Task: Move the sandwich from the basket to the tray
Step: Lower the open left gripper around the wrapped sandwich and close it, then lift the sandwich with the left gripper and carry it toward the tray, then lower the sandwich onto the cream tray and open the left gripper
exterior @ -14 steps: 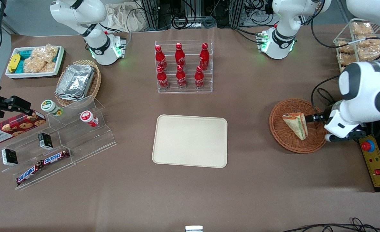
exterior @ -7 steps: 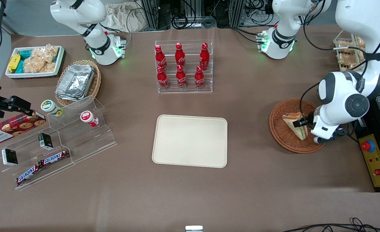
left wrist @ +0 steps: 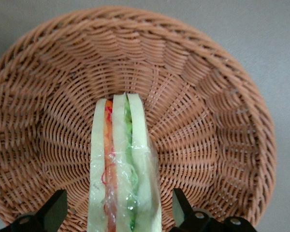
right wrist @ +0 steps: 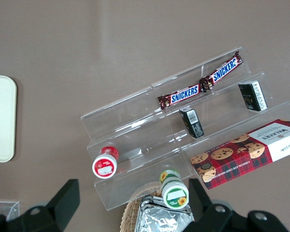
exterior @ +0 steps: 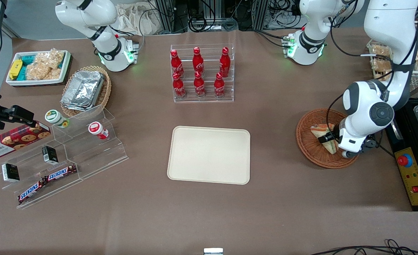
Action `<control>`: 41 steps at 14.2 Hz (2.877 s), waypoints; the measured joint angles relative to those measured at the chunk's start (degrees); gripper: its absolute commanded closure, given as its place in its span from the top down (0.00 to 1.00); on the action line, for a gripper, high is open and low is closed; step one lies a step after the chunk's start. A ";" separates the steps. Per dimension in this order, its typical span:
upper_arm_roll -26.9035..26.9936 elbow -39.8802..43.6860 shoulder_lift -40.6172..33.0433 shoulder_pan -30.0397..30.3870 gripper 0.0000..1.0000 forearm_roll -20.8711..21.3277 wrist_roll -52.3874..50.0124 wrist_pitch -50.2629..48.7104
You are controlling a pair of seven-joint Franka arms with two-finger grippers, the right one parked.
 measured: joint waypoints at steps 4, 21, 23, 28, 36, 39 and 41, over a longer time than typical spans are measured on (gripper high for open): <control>0.09 -0.16 0.17 0.01 0.23 -0.03 -0.14 0.29; -3.94 35.53 -3.26 -4.05 0.00 -0.17 -2.10 -37.52; -8.58 35.57 -0.68 -4.37 0.00 0.06 -2.18 -37.44; -12.64 38.30 10.27 -12.98 0.00 3.91 -5.51 -30.53; -12.74 43.70 20.47 -20.34 0.00 4.09 -9.38 -19.09; -12.78 43.82 23.17 -22.18 0.00 4.11 -9.38 -16.15; -12.79 43.84 25.62 -23.31 0.03 4.20 -9.38 -12.47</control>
